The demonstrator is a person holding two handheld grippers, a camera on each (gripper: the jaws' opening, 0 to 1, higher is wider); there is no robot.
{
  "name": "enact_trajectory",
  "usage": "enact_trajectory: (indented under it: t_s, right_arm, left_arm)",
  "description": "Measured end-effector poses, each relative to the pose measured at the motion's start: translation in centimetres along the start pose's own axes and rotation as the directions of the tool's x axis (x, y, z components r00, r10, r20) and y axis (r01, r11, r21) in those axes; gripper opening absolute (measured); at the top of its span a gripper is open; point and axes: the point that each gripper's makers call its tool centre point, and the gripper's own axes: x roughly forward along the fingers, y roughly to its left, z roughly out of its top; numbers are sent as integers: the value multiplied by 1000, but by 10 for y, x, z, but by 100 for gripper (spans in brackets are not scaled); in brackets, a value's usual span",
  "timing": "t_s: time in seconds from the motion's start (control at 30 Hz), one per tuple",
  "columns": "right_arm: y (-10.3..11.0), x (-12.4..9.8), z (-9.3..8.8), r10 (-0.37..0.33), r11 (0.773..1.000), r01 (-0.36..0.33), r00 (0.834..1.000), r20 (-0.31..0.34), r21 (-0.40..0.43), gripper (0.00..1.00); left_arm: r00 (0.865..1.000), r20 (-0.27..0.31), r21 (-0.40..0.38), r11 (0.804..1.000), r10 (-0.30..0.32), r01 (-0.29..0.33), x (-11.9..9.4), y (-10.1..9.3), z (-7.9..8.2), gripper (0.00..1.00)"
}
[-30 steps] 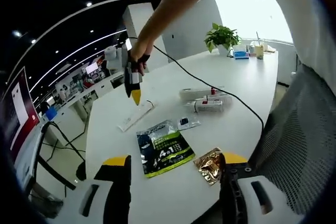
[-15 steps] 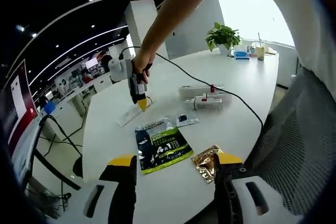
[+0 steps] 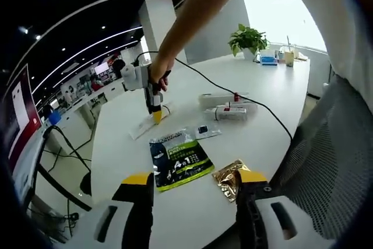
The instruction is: Arrange the skincare products in the storage area until every visible bottle or jar stands upright without overlapping.
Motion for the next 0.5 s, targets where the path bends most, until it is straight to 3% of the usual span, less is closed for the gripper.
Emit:
enact_trajectory:
  t_s: [0.27,0.5]
  right_arm:
    - [0,1,-2,-2,1000,1,999,-34,-8,25]
    - [6,-4,0,-75,996,75,997,-5,-51,22]
  left_arm:
    - [1000,-6,11,1000,3,-3,0,0,-1,58]
    - [1000,8,31,999,16,-16,0,3,2,59]
